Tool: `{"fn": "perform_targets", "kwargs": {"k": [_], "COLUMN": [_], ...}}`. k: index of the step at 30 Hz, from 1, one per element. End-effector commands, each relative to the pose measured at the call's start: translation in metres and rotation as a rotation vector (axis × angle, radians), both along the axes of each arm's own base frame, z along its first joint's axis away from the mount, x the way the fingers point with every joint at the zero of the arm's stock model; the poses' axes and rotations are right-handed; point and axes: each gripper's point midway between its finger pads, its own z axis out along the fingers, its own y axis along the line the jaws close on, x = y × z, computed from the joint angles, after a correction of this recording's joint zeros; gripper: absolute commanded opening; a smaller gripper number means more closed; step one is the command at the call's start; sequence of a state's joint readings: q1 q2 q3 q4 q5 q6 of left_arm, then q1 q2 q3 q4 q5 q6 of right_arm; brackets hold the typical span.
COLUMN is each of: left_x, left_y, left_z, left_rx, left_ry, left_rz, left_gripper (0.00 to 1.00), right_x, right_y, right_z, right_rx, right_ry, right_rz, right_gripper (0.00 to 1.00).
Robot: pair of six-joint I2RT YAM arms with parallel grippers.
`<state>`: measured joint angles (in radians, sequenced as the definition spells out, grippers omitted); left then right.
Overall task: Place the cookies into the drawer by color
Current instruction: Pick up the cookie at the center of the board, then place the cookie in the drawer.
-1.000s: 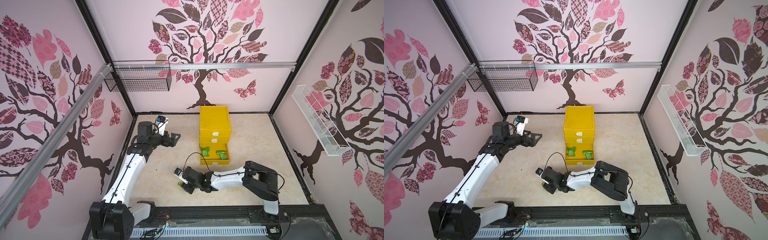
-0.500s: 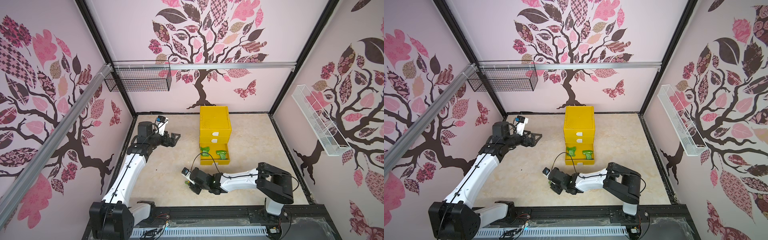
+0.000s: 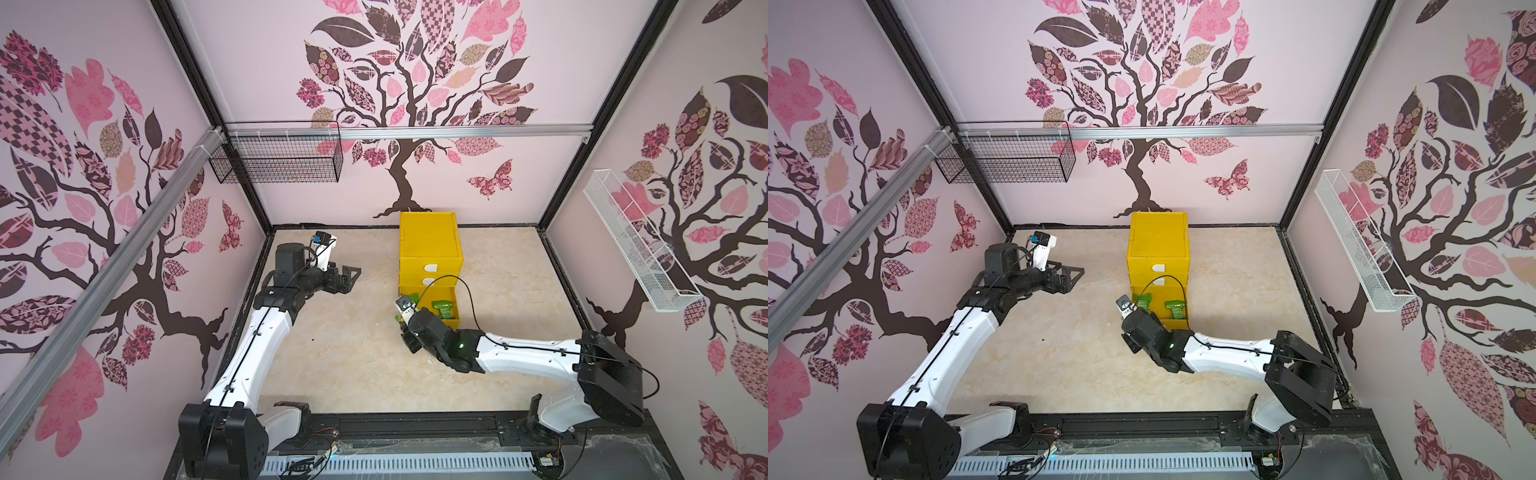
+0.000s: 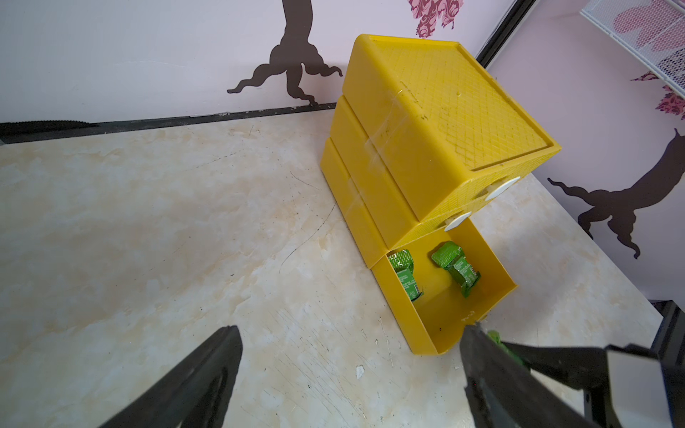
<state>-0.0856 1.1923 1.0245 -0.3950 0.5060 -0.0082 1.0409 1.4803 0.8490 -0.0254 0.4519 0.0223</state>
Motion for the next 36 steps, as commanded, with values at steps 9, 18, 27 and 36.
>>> {"fn": "perform_targets", "kwargs": {"k": [9,18,27,36], "left_x": [0.003,0.001,-0.002,0.003], "left_y": [-0.001,-0.004,-0.01,-0.038], "left_z": [0.004,0.009,0.019,0.045], "left_rx": [-0.027,-0.042,-0.043,0.051], "left_ry": [-0.003,-0.002,-0.008,-0.054], "left_rz": [0.003,-0.008,-0.03,-0.111], "left_gripper": [0.97,0.97,0.97,0.97], "right_x": [0.052,0.075,0.09,0.072], "right_y": [-0.067,-0.076,-0.076,-0.09], "right_z": [0.004,-0.01,-0.018,0.002], "right_rx": [0.007,-0.022,-0.036,0.03], "right_ry": [-0.01,-0.002,0.01,0.04], "right_rz": [-0.28,-0.343,-0.371,-0.403], "right_gripper": [0.29,0.31,0.5,0.61]}}
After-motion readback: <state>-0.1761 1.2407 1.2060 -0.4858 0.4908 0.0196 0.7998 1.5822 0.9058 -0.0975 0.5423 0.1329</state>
